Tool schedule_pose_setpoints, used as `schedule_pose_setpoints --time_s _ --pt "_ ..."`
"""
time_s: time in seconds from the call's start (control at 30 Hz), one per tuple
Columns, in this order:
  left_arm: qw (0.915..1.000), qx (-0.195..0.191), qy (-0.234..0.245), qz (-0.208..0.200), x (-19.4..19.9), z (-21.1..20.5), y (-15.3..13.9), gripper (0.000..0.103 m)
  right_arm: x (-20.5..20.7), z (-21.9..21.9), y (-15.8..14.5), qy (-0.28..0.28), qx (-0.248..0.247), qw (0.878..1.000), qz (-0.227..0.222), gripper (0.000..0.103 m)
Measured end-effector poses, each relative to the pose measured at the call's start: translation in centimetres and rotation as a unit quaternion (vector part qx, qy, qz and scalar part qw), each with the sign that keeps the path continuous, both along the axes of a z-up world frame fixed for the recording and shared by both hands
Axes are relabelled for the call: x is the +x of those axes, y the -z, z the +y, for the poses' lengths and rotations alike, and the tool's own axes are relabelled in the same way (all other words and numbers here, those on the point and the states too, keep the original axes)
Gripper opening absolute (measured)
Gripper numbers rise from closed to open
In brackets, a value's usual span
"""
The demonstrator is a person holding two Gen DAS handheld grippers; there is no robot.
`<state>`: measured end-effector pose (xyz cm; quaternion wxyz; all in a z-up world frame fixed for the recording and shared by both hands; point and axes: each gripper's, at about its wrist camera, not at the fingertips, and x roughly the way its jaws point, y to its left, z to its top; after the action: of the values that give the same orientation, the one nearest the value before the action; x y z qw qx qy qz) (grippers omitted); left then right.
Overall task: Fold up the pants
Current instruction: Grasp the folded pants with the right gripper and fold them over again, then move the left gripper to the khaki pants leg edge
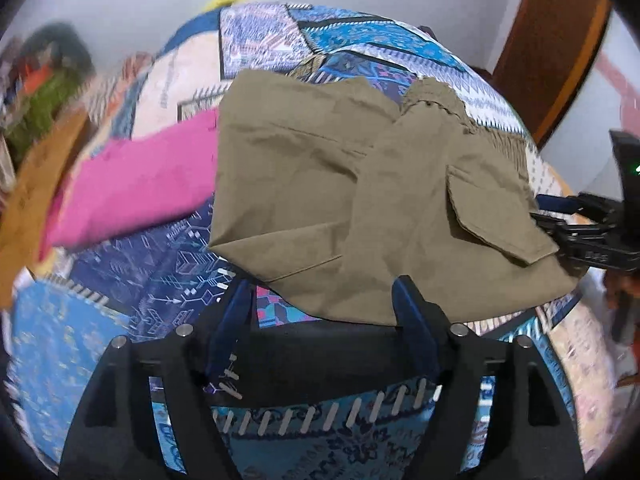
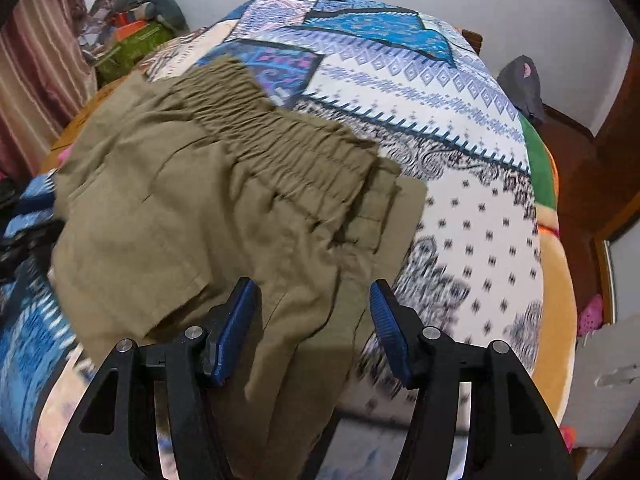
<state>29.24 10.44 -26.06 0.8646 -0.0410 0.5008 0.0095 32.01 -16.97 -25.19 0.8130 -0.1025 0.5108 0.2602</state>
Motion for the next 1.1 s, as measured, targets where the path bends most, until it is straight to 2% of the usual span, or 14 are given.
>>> schedule_pose_setpoints --time_s 0.1,0.17,0.27,0.37,0.57,0.63,0.7,0.9,1.0,1.1 --pt "0.9999 0.006 -0.012 -0.004 0.1 0.8 -0.6 0.072 0.5 0.0 -0.5 0.001 -0.008 1.0 -0.006 0.054" --pt "0.9995 0.016 -0.014 -0.021 0.0 1.5 -1.9 0.071 0.1 -0.5 -1.5 0.008 -0.001 1.0 -0.019 0.054" --pt "0.9983 0.018 -0.023 -0.049 0.7 2.4 -3.9 0.069 -0.3 -1.5 -3.0 0.021 0.024 0.999 -0.044 0.054" --pt "0.9975 0.021 -0.019 -0.065 3.3 2.6 -5.0 0.069 -0.1 -1.8 -3.6 0.034 0.049 0.997 -0.047 0.054" --pt "0.9971 0.067 0.011 -0.036 10.5 0.7 -2.1 0.069 2.0 1.0 -2.3 0.025 0.05 0.998 -0.031 0.054" --pt "0.9954 0.092 0.006 -0.027 12.2 0.6 -0.7 0.069 2.5 1.8 -1.6 0.017 0.039 0.999 -0.03 0.054" --pt "0.9946 0.101 -0.009 -0.022 13.3 1.5 0.2 0.07 2.7 1.8 -1.5 0.013 0.038 0.999 -0.034 0.054" --pt "0.9905 0.123 -0.057 -0.024 12.8 5.8 0.0 0.07 2.6 -0.4 -1.3 0.02 0.017 0.999 -0.038 0.055" --pt "0.9883 0.139 -0.06 -0.022 11.3 7.3 -0.4 0.07 2.3 -1.4 -1.6 0.029 0.007 0.999 -0.04 0.055" --pt "0.9895 0.129 -0.062 -0.023 9.3 8.4 -1.3 0.07 1.5 -2.3 -2.6 0.042 -0.002 0.998 -0.053 0.055"
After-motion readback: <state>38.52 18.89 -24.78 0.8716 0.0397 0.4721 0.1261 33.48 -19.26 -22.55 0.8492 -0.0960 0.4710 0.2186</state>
